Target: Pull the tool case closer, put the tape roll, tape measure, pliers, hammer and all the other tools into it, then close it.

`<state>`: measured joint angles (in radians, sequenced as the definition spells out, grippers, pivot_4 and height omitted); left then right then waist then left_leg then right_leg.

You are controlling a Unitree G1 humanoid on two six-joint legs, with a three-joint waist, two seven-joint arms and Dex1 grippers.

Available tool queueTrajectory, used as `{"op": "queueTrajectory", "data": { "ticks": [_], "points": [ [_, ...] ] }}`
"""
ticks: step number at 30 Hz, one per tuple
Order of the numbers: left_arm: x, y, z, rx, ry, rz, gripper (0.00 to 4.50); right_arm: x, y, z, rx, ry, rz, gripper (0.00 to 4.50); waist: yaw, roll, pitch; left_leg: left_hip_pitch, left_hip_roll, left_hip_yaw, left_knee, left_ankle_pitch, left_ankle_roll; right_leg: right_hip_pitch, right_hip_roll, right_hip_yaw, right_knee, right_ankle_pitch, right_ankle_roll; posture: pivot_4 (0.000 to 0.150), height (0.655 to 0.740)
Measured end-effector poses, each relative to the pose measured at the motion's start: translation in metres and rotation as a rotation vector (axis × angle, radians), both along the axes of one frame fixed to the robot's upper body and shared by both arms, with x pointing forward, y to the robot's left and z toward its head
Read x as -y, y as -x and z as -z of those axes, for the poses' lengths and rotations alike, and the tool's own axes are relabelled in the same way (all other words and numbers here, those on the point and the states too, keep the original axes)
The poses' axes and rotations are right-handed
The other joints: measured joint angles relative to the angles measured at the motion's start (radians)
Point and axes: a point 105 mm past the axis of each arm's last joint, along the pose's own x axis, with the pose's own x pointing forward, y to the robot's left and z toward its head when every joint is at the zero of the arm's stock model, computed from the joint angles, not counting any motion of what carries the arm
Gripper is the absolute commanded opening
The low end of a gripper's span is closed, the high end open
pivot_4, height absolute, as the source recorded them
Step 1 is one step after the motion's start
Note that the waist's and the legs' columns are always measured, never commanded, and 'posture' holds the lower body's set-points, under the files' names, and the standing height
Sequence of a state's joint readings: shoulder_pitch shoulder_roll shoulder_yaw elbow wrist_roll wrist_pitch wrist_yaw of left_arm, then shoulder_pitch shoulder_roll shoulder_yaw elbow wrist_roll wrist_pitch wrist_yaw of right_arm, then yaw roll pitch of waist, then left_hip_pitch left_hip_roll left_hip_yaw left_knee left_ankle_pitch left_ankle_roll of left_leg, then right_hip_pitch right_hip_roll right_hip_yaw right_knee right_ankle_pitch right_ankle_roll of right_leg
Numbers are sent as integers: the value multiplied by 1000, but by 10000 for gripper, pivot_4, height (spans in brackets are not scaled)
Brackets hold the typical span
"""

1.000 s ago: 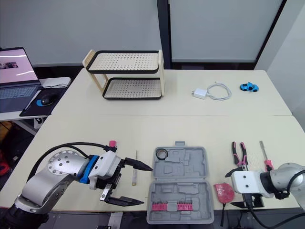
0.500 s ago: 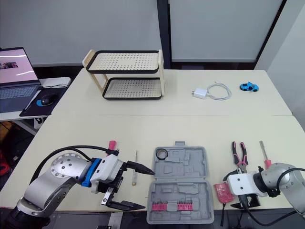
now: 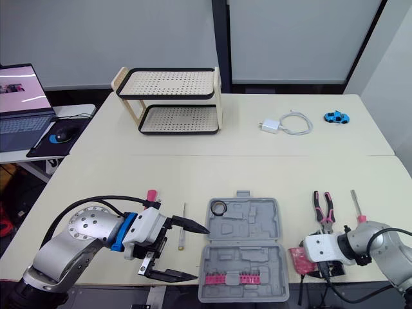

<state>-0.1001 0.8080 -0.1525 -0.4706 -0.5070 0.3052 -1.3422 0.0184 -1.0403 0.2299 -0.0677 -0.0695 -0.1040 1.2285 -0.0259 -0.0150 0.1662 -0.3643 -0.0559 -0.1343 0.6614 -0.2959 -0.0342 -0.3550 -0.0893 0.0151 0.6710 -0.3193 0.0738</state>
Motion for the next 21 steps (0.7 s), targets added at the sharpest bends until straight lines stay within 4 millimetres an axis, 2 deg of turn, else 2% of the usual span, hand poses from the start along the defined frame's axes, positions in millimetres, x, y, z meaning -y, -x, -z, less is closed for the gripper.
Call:
{"op": "queueTrajectory", "data": {
  "ticks": [6, 11, 16, 21],
  "points": [
    [2, -1, -2, 5, -4, 3, 45000, 0, 1, 0, 8, -6, 14, 32352, 0, 0, 0, 0, 0, 0, 0, 0, 0, 0, 0, 0, 0, 0, 0, 1500, 7400],
    [3, -3, -3, 11, -1, -8, 45000, 8, 7, -6, -13, 0, 153, 32352, 3, 0, 0, 0, -1, 0, 0, 0, 0, 0, 0, 1, 0, 0, 0, 1500, 7400],
    [1, -8, -2, 3, -4, -48, 45000, 13, 3, -38, -6, 6, 327, 32352, 2, 2, 1, 0, 0, 0, 0, 0, 0, -1, 0, 0, 1, 0, 0, 1500, 7400],
    [-9, -24, -3, 0, -8, -138, 45000, -9, -1, -79, 10, 22, 309, 32352, 1, 3, 1, 0, 0, 0, 0, 0, 0, -1, 0, 0, 1, 0, 0, 1500, 7400]
  ]
}}
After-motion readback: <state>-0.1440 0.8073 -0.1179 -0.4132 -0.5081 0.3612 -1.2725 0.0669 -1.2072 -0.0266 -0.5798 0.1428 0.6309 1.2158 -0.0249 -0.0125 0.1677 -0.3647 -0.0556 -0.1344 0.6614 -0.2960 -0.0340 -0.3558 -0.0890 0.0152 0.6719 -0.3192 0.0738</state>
